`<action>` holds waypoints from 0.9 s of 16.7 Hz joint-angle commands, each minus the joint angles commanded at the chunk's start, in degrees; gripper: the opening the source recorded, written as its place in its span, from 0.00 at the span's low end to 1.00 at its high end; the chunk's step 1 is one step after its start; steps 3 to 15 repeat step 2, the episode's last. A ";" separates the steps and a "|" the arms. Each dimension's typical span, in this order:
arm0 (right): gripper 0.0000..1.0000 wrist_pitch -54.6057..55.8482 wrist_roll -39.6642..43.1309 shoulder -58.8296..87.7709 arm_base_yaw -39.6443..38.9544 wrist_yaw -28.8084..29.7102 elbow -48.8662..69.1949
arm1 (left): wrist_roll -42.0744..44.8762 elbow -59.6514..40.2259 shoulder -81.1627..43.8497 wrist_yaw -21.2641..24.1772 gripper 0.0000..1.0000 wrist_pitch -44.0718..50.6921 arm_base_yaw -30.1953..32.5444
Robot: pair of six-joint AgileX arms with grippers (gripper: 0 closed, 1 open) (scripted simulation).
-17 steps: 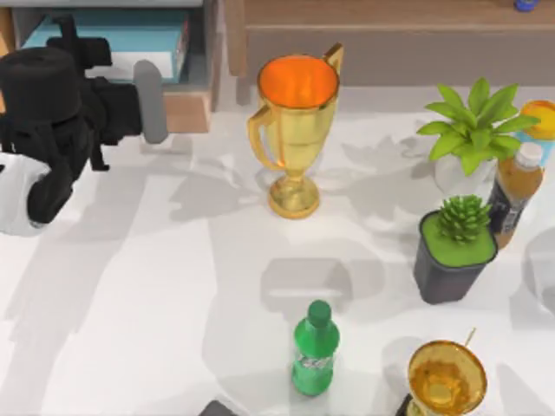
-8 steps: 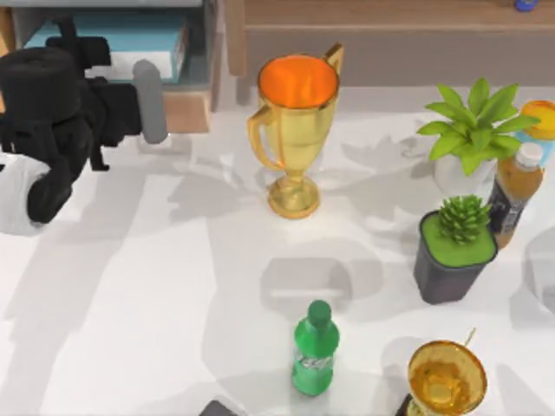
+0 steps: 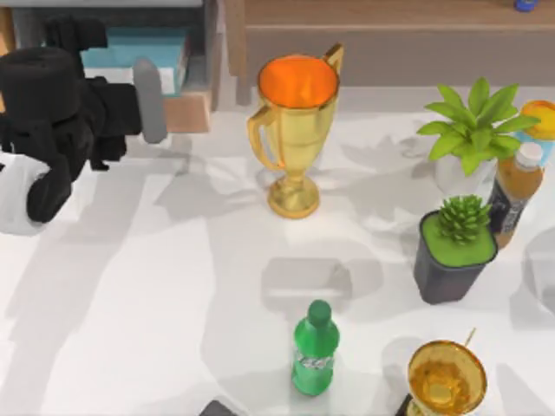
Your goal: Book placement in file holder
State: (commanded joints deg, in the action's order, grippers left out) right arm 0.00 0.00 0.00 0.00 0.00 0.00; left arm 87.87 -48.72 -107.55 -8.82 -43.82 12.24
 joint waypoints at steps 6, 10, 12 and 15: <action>1.00 0.00 0.00 0.00 0.00 0.00 0.00 | 0.00 0.00 0.00 0.00 1.00 0.00 0.00; 1.00 0.00 0.00 0.00 0.00 0.00 0.00 | 0.00 0.00 0.00 0.00 1.00 0.00 0.00; 1.00 0.00 0.00 0.00 0.00 0.00 0.00 | 0.00 0.00 0.00 0.00 1.00 0.00 0.00; 1.00 0.00 0.00 0.00 0.00 0.00 0.00 | 0.00 0.00 0.00 0.00 1.00 0.00 0.00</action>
